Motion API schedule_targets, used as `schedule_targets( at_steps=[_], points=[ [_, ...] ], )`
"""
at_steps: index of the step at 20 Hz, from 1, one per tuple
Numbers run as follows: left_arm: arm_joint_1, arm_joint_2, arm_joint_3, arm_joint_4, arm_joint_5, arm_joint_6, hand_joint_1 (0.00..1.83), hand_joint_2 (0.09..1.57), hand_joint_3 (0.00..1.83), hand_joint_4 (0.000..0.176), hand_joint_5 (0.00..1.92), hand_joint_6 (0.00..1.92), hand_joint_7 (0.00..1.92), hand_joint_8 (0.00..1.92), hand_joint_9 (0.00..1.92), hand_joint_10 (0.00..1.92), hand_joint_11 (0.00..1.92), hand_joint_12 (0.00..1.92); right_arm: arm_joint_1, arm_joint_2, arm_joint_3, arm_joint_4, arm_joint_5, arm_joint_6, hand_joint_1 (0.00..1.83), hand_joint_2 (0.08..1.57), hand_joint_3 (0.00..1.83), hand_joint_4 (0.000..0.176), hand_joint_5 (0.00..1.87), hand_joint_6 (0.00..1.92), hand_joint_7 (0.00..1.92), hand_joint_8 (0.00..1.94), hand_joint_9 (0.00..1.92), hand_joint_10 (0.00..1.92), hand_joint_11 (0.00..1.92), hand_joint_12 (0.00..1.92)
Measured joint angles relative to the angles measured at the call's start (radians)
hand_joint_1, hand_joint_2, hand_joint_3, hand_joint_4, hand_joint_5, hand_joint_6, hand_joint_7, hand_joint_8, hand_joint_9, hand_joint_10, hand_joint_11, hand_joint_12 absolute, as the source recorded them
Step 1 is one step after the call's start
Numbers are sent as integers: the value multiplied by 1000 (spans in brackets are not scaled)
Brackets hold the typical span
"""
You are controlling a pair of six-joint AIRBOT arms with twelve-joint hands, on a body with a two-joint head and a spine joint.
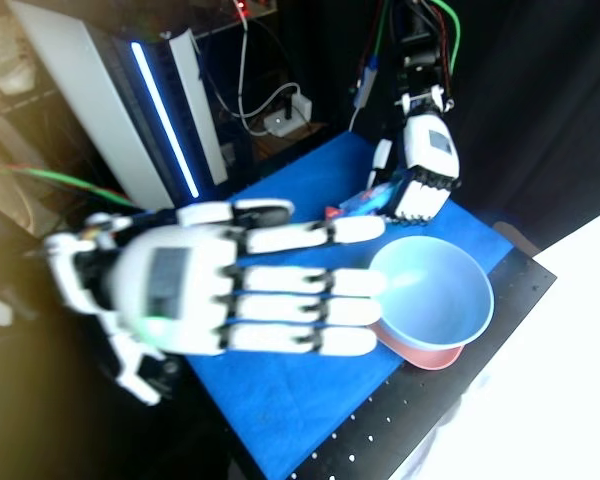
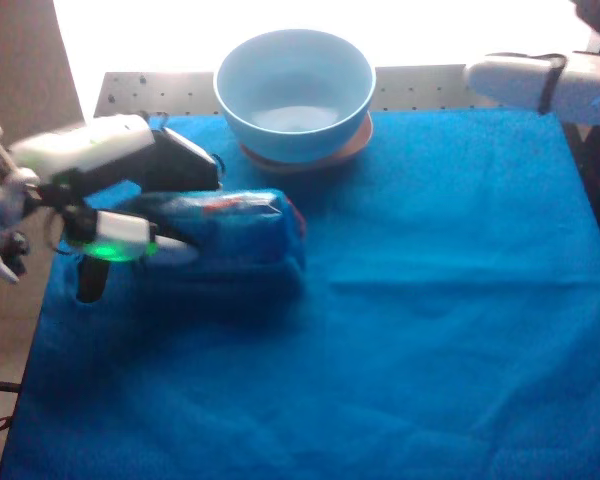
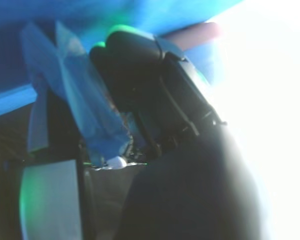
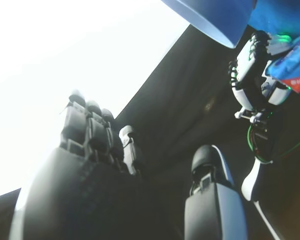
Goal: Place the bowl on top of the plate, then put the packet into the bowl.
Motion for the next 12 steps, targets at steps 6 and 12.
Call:
schedule_targets(
  at_steps=[6,12],
  points=[
    [-82,92,-35,3,-215,6,1389,1071,0,0,938,975,1125,736,1019,1101,800,1470,-35,6,-10,27,36,0,410,1198,10,135,36,5,0,0,0,0,0,0],
    [-363,-21,108,61,-24,97,1397,1059,0,0,912,955,1173,575,1106,1015,1032,1177,-47,3,-10,42,37,0,444,1235,10,117,40,2,0,0,0,0,0,0]
  ],
)
